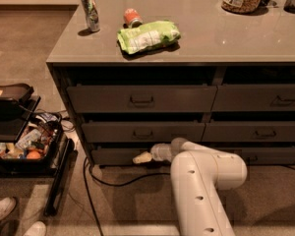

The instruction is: Open bottom drawer

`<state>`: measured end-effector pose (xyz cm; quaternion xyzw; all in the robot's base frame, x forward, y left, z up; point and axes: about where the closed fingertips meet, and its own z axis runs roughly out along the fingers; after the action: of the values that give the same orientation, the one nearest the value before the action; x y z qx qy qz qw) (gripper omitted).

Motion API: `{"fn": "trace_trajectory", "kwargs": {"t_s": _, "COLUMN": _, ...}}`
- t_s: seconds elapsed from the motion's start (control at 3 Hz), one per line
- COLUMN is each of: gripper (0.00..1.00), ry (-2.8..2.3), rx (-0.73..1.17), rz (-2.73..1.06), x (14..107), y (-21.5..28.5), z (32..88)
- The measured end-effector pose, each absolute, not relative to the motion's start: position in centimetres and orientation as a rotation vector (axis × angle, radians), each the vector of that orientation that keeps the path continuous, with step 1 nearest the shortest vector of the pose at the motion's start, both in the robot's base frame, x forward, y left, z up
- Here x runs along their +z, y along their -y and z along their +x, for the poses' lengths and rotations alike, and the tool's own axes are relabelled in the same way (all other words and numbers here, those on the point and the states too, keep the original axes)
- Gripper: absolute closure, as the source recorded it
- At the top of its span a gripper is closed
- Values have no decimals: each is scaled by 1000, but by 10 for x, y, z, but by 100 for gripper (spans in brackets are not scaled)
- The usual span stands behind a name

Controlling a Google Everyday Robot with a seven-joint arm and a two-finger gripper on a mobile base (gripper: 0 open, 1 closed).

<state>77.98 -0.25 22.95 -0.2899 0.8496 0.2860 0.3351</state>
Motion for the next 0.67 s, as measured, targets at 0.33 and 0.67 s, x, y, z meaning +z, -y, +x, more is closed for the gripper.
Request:
{"fn": "trace_trajectory", "kwargs": {"t_s": 0.33, "gripper": 0, "ry": -2274, "rx": 625, "rz": -865, "x": 220, "y": -2, "z": 766}}
{"fn": "trace_trajectory", "kwargs": {"t_s": 0.67, "gripper": 0, "ry": -2296, "rx": 647, "rz": -843, "x": 210, "y": 8, "z": 760}}
